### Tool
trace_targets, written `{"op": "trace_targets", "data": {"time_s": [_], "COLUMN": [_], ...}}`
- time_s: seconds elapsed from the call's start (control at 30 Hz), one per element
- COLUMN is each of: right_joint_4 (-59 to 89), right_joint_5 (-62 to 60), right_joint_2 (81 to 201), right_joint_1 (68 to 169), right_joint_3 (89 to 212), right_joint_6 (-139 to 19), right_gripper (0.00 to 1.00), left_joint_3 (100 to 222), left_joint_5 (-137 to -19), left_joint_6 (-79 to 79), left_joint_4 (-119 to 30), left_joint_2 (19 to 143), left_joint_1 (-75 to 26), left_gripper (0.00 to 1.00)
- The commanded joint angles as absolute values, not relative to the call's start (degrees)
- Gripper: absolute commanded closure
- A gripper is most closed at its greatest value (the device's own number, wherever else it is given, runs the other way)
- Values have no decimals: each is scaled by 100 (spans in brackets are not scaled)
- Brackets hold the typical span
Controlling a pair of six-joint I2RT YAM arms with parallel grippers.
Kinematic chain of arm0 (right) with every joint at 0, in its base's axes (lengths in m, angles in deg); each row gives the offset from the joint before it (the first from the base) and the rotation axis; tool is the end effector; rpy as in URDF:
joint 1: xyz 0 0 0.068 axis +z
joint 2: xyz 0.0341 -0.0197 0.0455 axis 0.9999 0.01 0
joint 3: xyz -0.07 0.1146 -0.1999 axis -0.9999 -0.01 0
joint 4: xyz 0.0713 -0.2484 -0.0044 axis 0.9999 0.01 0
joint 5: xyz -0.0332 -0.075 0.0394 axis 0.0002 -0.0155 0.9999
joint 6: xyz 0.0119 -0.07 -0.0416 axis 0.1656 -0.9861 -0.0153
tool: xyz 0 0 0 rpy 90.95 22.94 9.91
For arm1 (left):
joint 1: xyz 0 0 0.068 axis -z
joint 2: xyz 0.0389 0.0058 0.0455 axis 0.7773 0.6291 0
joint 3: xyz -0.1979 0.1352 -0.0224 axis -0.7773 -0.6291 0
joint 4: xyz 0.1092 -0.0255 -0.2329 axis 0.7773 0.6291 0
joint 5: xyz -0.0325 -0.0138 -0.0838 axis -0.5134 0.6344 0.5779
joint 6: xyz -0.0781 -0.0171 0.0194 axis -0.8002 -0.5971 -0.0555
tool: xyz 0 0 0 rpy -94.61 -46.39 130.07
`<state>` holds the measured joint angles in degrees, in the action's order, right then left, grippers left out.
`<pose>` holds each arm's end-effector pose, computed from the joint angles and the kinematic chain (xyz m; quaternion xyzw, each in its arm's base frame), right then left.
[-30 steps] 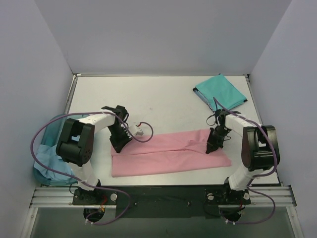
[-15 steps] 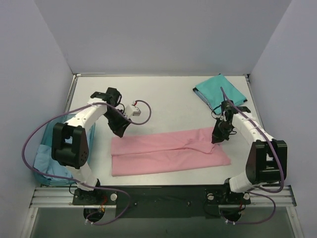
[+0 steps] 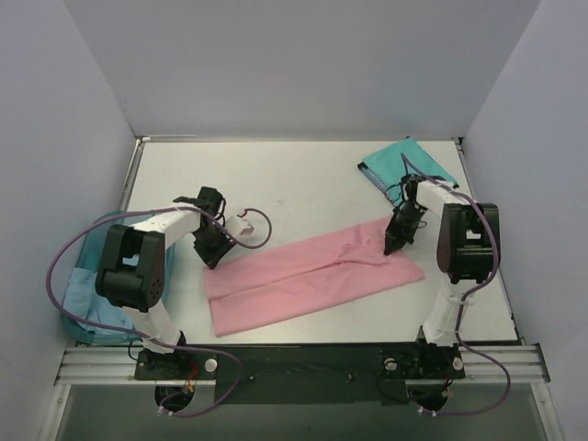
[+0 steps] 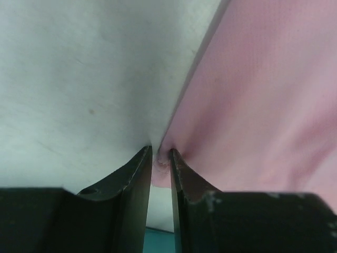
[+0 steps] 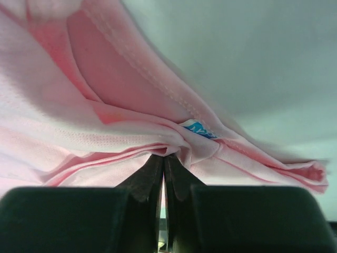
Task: Fold and stack the t-shirts
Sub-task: Rotate the tshirt 90 degrees
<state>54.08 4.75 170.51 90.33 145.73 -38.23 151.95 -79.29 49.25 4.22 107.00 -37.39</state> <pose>0.3504 0.0225 0.0799 0.2271 0.9625 0.1376 0.0554 0.2960 -0.0805 0.0928 0.4378 0.8959 -0.0479 0.0588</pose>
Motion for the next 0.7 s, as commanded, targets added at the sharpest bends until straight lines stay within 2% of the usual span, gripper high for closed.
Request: {"op": "trace_targets", "data": {"time_s": [0.0,0.13,0.2,0.33,0.4,0.5,0.6,0.67], "right_joint_4": [5537,6081,6380,6523,6452,6303,6145,5987], "right_joint_5": [571,791,949,1117,872,502,151,1], "right_joint_2": [17918,19208,19868,20242,19989,19435,18591,18151], "right_joint_1": [9390,9795,9935,9997,9997,9954,9901,9770], "right_joint_3": [15680,17682,19339,20636,20700,20280,19150,18351], "right_joint_6": [-3739,-3774,-3713,-3589,-3799,-4186,-4363,-4214], "right_gripper": [100,100,100,100,100,93,87,88], "left_joint_3": [14515,14118,14100,14301,14530,14907,15014,14997], "left_joint_5": [-7793,-7231,-6853,-6580,-6658,-6703,-6773,-7009], "left_joint_6": [5041,5365,5602,5691,5709,5744,5648,5429], "left_joint_4": [852,1537,2002,2400,2462,2463,2139,1701], "left_joint_2": [10052,9489,9278,8917,8872,8969,9188,9346], "left_joint_1": [-3739,-3661,-3477,-3256,-3282,-3309,-3309,-3300], "left_gripper": [69,69,68,66,64,64,63,63]}}
